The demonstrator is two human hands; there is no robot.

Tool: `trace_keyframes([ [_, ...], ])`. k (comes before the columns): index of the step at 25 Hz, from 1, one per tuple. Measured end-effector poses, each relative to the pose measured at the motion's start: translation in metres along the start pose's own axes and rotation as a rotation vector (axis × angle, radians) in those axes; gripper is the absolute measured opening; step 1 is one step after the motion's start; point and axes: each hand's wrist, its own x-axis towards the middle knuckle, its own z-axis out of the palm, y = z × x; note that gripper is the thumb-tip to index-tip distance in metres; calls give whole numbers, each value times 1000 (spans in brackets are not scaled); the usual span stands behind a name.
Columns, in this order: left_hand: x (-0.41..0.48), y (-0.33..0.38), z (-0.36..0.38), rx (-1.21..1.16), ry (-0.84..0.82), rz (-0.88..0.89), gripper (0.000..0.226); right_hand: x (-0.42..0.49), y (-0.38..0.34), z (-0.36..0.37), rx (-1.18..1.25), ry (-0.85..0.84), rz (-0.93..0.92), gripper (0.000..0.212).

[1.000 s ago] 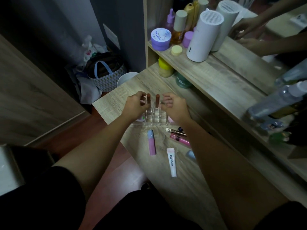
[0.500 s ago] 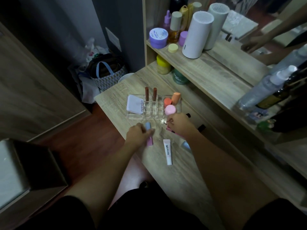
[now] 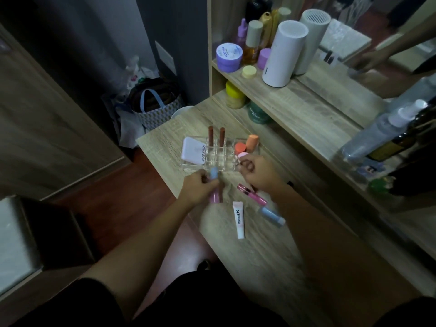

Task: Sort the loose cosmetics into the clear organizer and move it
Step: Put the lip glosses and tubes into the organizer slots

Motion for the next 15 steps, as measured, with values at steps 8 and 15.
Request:
trace_keyframes([
  [8, 45, 49, -48, -149, 338, 62, 26, 34, -37, -27, 468, 412, 1, 36],
  [15, 54, 44, -29, -80, 329, 59, 29, 49, -32, -5, 397, 418, 24, 34],
])
